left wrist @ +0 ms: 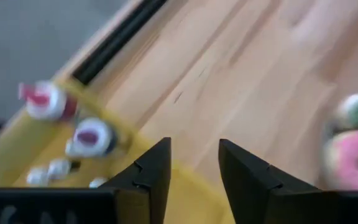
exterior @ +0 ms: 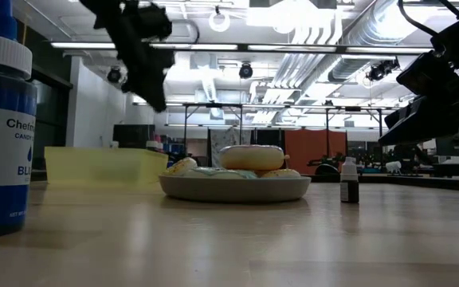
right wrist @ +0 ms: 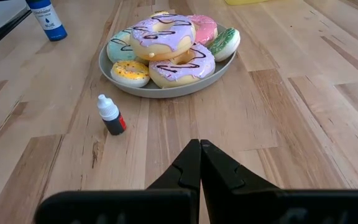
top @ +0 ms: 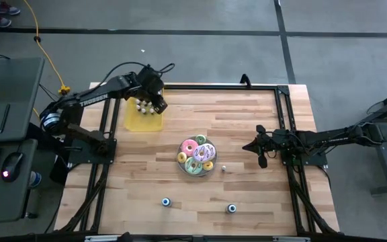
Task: Pick & Place food coloring
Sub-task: Put the small red food coloring bottle into the yellow bin
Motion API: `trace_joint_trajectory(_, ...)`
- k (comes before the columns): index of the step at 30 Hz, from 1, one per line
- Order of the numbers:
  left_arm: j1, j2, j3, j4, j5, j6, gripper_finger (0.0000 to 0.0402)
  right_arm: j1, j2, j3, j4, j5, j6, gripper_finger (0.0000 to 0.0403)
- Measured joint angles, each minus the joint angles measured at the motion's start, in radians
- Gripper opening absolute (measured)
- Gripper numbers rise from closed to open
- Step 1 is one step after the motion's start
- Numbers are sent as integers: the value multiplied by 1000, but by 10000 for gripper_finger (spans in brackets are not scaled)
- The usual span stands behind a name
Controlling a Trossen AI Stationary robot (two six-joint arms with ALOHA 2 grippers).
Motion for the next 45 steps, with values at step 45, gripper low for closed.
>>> trace_joint_trajectory(45,-634,644,963,-301,119,69,252,0,0,0,0,0,0,0)
